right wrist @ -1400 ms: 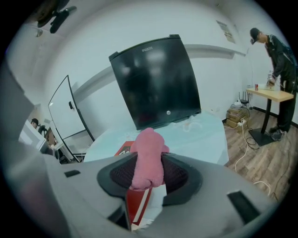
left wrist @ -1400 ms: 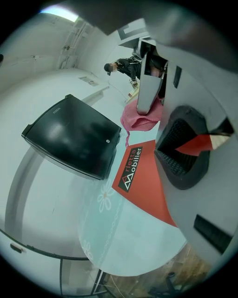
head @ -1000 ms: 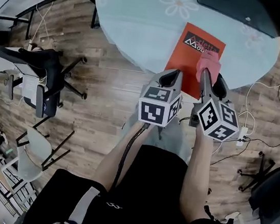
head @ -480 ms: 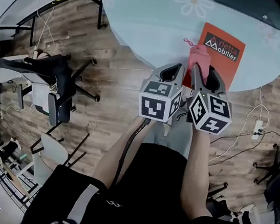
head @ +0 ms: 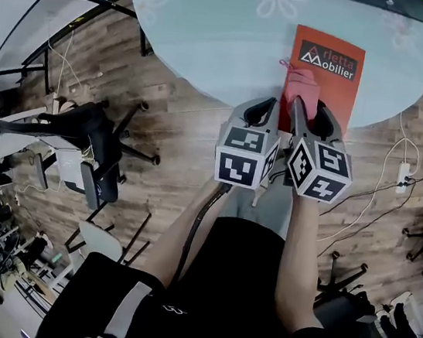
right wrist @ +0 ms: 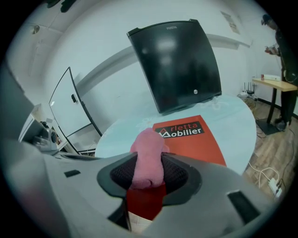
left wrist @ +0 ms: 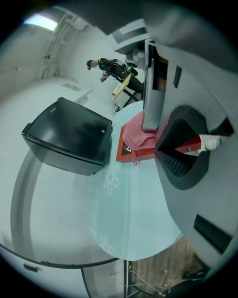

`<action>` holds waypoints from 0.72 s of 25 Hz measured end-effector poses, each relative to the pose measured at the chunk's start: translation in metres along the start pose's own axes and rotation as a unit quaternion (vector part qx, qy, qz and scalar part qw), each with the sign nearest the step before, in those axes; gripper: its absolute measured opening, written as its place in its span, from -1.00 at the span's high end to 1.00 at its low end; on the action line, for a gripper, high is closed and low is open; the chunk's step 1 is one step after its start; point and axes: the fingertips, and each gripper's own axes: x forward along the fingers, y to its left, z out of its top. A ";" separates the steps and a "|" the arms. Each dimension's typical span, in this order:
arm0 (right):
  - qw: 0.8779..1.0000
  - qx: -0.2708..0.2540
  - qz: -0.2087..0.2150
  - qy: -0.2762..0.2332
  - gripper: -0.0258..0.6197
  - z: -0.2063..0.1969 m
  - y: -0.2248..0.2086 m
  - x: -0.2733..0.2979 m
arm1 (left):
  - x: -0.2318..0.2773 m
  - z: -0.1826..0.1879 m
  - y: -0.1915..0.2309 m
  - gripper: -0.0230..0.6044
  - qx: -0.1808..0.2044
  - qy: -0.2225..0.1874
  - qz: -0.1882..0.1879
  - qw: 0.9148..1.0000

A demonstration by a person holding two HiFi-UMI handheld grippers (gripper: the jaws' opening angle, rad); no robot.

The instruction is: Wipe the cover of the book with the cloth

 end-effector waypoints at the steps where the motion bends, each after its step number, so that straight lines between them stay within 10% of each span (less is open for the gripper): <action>1: 1.000 0.003 -0.005 -0.001 0.44 0.000 -0.004 -0.003 | 0.003 0.002 -0.005 0.89 0.003 -0.001 -0.005 1.000; 18: 0.995 0.050 -0.082 -0.019 0.44 0.001 -0.089 -0.049 | 0.041 0.002 -0.090 0.89 0.033 0.033 -0.079 0.996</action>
